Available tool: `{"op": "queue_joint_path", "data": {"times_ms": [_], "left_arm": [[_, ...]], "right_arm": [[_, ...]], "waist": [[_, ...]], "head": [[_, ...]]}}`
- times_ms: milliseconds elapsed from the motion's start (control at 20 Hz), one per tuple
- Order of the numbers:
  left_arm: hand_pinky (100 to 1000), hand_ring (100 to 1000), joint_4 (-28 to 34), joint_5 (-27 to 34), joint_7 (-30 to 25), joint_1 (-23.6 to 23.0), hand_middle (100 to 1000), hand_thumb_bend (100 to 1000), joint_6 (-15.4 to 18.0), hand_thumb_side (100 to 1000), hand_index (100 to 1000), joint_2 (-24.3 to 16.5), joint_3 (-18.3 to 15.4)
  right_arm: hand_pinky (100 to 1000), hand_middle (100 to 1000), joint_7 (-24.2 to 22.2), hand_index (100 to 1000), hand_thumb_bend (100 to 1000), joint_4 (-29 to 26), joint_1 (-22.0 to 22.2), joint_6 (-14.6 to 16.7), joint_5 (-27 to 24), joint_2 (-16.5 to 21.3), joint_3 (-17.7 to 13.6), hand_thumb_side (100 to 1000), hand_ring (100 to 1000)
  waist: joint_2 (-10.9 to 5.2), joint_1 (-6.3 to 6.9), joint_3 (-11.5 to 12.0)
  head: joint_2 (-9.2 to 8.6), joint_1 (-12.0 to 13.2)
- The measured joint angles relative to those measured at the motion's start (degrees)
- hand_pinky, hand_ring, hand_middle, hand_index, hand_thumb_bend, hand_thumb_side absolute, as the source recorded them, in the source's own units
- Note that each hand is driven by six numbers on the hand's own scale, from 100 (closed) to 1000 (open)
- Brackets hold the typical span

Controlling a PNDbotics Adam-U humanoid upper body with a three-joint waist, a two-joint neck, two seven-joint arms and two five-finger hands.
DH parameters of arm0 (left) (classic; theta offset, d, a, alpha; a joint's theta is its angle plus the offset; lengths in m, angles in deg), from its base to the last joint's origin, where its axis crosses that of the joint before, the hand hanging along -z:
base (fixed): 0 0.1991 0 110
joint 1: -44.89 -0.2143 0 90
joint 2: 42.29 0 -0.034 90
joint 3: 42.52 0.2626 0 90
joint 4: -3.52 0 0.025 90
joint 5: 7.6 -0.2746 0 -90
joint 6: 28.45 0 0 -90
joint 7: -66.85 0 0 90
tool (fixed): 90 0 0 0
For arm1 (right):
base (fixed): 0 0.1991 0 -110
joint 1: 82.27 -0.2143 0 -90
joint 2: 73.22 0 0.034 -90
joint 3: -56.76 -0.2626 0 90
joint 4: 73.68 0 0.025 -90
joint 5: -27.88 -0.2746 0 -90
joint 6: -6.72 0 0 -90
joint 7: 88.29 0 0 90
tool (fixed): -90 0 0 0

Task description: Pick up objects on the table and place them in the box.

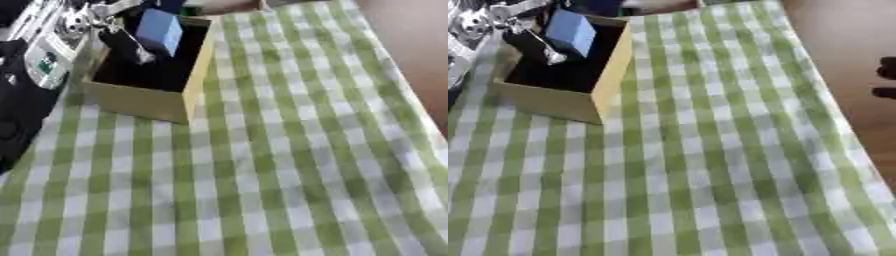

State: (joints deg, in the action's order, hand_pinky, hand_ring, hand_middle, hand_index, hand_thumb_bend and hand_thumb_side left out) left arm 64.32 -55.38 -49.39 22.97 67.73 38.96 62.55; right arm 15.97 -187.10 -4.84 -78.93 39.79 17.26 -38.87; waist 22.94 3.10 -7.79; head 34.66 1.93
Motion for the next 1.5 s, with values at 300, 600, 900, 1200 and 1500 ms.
{"op": "queue_joint_path", "data": {"times_ms": [300,600,900,1200,1500], "left_arm": [[534,563,-5.0,-1.9,2.5,0.0,534,100,2.2,100,593,1.7,-1.3],[658,691,-7.4,-5.4,6.3,0.0,666,563,5.0,301,755,2.7,-1.9],[757,787,-7.6,-11.4,6.3,0.0,784,772,5.5,398,858,2.8,-1.9],[735,780,-6.9,-13.8,4.2,0.0,776,719,4.9,419,849,2.8,-2.3],[679,733,-3.7,-10.8,4.9,0.0,726,503,3.7,354,796,2.4,-2.8]], "right_arm": [[680,738,-0.2,876,100,0.0,0.0,0.1,-0.1,-0.1,0.0,1000,784],[680,738,-0.2,876,100,0.0,0.0,0.0,-0.2,-0.5,0.0,1000,784],[680,737,-0.3,876,100,0.0,0.0,0.0,-0.2,-0.5,0.0,1000,785],[680,737,-0.3,877,100,0.0,0.0,-0.1,-0.2,-0.5,0.0,1000,785],[681,737,-0.3,877,100,0.0,0.2,-0.1,-0.2,-0.5,0.0,1000,786]], "waist": [[0.26,0.06,-1.0],[0.43,0.22,-1.4],[0.42,0.34,-1.3],[0.06,0.34,-1.3],[-1.09,0.34,-0.9]], "head": [[-0.51,0.5],[-0.90,0.7],[-0.91,0.7],[-0.68,0.5],[-0.37,0.4]]}}
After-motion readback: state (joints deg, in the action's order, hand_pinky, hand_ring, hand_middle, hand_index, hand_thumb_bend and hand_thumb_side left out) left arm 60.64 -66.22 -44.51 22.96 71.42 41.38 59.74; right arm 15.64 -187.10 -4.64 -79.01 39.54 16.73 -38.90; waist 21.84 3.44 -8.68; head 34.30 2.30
